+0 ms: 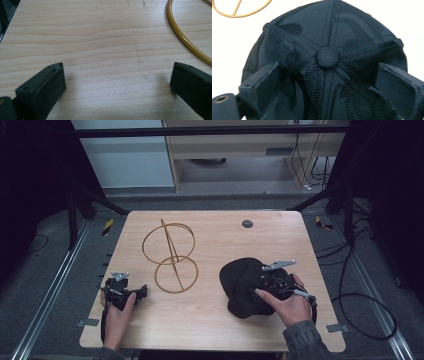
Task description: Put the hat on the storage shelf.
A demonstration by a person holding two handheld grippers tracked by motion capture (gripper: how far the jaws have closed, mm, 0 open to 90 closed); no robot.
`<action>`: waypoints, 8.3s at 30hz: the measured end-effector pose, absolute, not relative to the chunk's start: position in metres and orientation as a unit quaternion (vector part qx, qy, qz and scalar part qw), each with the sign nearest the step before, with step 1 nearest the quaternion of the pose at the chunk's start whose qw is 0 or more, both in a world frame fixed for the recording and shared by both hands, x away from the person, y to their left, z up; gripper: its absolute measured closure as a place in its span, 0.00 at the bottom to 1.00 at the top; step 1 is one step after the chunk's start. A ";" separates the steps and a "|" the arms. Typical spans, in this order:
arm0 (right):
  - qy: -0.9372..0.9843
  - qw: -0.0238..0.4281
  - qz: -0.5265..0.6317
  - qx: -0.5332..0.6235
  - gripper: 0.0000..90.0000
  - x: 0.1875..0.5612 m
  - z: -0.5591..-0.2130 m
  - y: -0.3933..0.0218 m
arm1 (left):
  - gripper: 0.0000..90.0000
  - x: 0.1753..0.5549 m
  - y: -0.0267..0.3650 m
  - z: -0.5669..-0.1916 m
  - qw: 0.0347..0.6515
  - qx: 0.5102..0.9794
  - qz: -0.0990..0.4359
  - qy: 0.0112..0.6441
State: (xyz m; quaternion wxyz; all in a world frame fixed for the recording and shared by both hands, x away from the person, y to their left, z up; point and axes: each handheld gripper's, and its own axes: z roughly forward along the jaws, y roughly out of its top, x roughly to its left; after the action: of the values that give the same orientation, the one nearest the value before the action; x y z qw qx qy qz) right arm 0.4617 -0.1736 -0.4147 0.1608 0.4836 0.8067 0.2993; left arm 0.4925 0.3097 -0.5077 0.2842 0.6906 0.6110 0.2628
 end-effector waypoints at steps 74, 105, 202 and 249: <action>0.745 0.086 0.447 0.487 0.96 0.509 -0.315 -0.199 | 0.00 0.491 0.308 -0.508 0.285 0.691 0.262 0.610; 0.709 0.113 0.515 0.468 0.96 0.531 -0.246 -0.163 | 0.00 0.491 0.308 -0.508 0.286 0.691 0.262 0.610; 0.757 0.047 0.526 0.385 0.94 0.535 -0.264 -0.034 | 0.00 0.491 0.308 -0.508 0.287 0.688 0.264 0.612; 0.788 0.047 0.483 0.378 0.91 0.536 -0.293 -0.012 | 0.00 0.491 0.308 -0.508 0.284 0.692 0.262 0.610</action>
State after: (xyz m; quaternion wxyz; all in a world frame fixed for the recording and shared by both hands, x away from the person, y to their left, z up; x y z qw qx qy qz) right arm 0.5364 -0.0120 -0.2928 0.0474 0.3784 0.7880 0.4833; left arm 0.4910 0.3080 -0.5078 0.2844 0.6916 0.6099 0.2621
